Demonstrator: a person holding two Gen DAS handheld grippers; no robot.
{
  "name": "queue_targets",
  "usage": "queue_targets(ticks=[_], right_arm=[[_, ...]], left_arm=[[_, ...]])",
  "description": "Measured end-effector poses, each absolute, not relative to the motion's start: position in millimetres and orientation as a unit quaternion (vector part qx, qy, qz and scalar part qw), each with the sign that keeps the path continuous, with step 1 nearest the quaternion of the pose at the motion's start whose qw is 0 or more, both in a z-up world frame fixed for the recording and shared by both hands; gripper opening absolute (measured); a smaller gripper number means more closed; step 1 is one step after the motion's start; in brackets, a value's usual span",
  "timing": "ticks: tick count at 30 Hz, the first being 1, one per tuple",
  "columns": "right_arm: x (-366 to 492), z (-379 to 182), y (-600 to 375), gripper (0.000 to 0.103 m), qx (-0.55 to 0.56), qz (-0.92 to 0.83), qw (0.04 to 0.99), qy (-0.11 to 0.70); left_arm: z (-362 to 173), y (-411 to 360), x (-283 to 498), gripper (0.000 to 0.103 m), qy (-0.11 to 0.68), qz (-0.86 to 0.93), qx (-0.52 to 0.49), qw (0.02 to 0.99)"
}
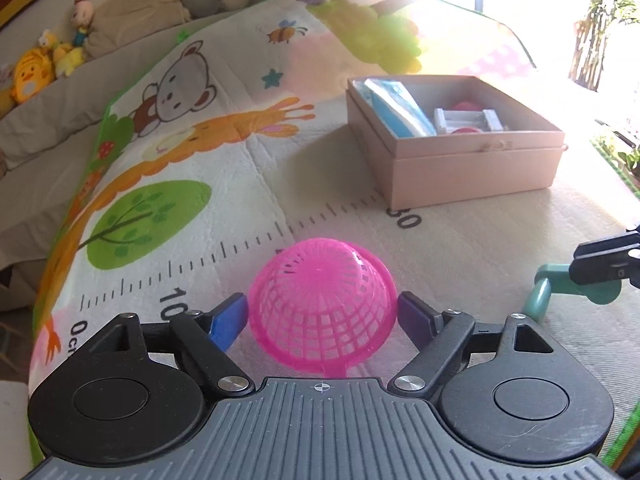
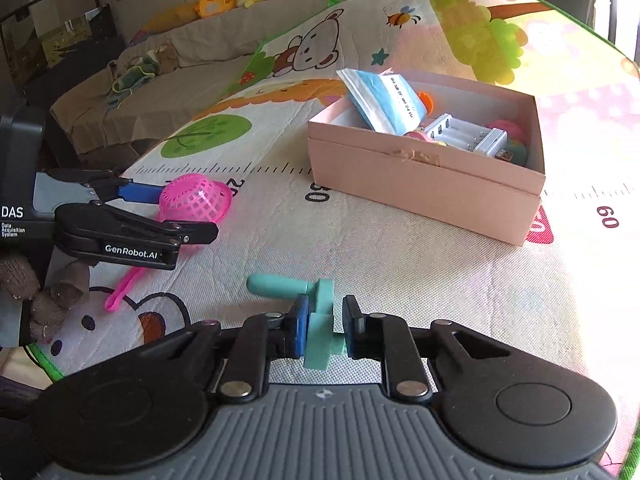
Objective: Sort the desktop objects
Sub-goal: 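Grasp the pink strainer with the left gripper while the right carries the crank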
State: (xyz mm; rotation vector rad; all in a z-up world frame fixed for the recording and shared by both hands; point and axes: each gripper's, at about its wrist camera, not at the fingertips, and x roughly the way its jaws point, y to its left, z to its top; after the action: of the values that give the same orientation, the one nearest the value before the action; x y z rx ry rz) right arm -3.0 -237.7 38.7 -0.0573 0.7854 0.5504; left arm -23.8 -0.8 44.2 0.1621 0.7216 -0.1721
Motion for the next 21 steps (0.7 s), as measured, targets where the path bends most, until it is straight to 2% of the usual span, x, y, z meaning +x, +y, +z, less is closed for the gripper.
queue_targets(ticks=[3, 5, 7, 10, 14, 15, 18, 20, 21], right_arm=[[-3.1, 74.7, -254.7, 0.011, -0.018, 0.257, 0.905, 0.34], [-0.5, 96.3, -265.2, 0.001, -0.015, 0.25, 0.917, 0.31], [6.5, 114.1, -276.4, 0.0, -0.009, 0.236, 0.928, 0.288], [18.3, 121.9, -288.3, 0.0, 0.004, 0.225, 0.935, 0.273], [26.4, 105.8, -295.7, 0.0, 0.019, 0.214, 0.934, 0.287], [25.2, 100.4, -297.0, 0.001, 0.019, 0.212, 0.933, 0.291], [16.0, 86.5, -301.7, 0.002, 0.004, 0.198, 0.934, 0.297], [10.6, 76.8, -306.3, 0.009, -0.003, 0.191, 0.934, 0.303], [9.0, 70.8, -308.9, 0.017, -0.003, 0.188, 0.932, 0.309]], left_arm=[[84.4, -14.9, -28.4, 0.086, 0.293, -0.107, 0.078, 0.947], [108.4, -25.3, -21.9, 0.086, 0.264, -0.126, 0.075, 0.953], [129.3, -38.2, -6.0, 0.086, 0.245, -0.146, 0.067, 0.956], [150.1, -65.2, 28.9, 0.086, 0.228, -0.173, 0.062, 0.956], [157.7, -110.4, 90.1, 0.089, 0.225, -0.194, 0.059, 0.953], [154.8, -121.5, 105.6, 0.093, 0.232, -0.195, 0.07, 0.951], [144.3, -134.7, 132.8, 0.095, 0.251, -0.179, 0.094, 0.947], [136.8, -126.1, 132.4, 0.097, 0.259, -0.172, 0.09, 0.946], [132.3, -118.3, 128.1, 0.097, 0.265, -0.165, 0.085, 0.946]])
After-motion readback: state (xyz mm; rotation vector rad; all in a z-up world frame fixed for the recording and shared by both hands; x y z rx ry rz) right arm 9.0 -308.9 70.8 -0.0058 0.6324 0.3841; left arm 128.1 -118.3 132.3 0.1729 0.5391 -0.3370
